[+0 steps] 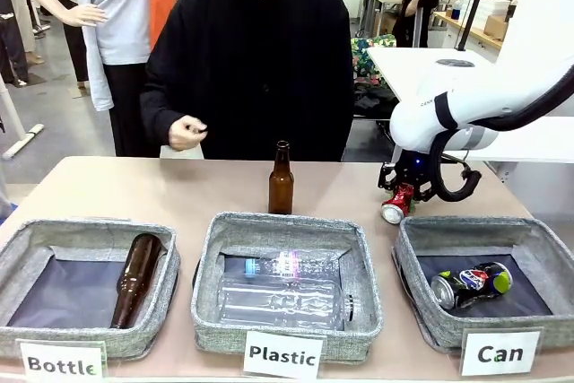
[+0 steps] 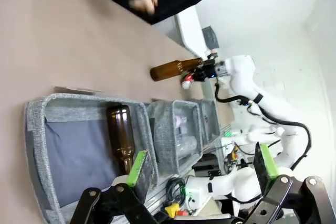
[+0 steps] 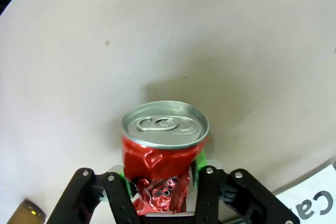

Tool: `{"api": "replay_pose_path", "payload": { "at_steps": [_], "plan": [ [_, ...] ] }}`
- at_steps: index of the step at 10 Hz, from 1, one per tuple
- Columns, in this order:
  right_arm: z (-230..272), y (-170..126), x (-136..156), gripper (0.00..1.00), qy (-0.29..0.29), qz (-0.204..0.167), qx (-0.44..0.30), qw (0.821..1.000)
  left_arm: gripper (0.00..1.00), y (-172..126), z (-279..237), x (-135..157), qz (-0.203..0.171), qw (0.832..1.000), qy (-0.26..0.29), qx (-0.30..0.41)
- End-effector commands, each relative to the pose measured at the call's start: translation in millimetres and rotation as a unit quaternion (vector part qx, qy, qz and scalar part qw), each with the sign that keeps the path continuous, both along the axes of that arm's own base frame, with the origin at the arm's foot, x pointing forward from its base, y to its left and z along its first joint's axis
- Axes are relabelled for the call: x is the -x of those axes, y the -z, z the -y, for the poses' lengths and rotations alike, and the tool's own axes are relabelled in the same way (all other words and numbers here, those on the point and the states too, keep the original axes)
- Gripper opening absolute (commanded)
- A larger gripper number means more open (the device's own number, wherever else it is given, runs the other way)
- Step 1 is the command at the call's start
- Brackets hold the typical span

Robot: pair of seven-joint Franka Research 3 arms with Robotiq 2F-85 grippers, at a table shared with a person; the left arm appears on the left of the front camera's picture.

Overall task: Sort the can waste into the basket.
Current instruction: Pick up the can waste from the table and place it in the right Fabric basket.

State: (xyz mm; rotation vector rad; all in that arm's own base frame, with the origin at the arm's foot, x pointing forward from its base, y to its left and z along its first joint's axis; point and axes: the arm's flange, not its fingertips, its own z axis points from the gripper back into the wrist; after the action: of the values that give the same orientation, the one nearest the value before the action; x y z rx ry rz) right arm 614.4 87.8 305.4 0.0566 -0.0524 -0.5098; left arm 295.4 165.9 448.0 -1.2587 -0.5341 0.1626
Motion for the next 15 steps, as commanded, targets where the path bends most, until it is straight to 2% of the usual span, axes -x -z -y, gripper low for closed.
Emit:
{"api": "replay_pose_path", "payload": {
  "at_steps": [1,3,4,9,10,11,13,14,15],
  "plan": [
    [1.2,-1.2,2.9,0.00,0.001,0.011,-0.013,1.000,1.00,30.6,31.8,13.6,-0.027,0.999,0.017,-0.029],
    [4.8,-1.0,4.7,0.00,0.005,0.016,-0.017,1.000,1.00,48.0,26.7,6.4,-0.035,0.998,0.000,-0.050],
    [4.3,-0.5,2.7,0.00,0.008,0.015,-0.017,1.000,1.00,17.5,8.1,-11.8,-0.028,0.999,0.012,-0.023],
    [13.0,-12.5,4.1,0.00,0.008,0.023,-0.006,1.000,1.00,17.5,8.1,-11.8,-0.028,0.999,0.012,-0.023],
    [22.1,-35.6,7.2,0.00,-0.015,0.026,-0.033,0.999,1.00,17.5,8.1,-11.8,-0.028,0.999,0.012,-0.023],
    [32.5,-71.1,18.0,0.00,-0.058,0.022,-0.046,0.997,1.00,17.5,8.1,-11.8,-0.028,0.999,0.012,-0.023],
    [42.5,-146.2,65.9,0.00,-0.161,0.063,-0.027,0.985,1.00,17.5,8.1,-11.8,-0.028,0.999,0.012,-0.023],
    [43.4,-164.2,90.6,0.00,-0.213,0.064,-0.009,0.975,1.00,17.5,8.1,-11.8,-0.028,0.999,0.012,-0.023],
    [45.8,-175.1,113.5,0.00,-0.280,0.039,0.003,0.959,1.00,17.5,8.1,-11.8,-0.028,0.999,0.012,-0.023]
  ]
}}
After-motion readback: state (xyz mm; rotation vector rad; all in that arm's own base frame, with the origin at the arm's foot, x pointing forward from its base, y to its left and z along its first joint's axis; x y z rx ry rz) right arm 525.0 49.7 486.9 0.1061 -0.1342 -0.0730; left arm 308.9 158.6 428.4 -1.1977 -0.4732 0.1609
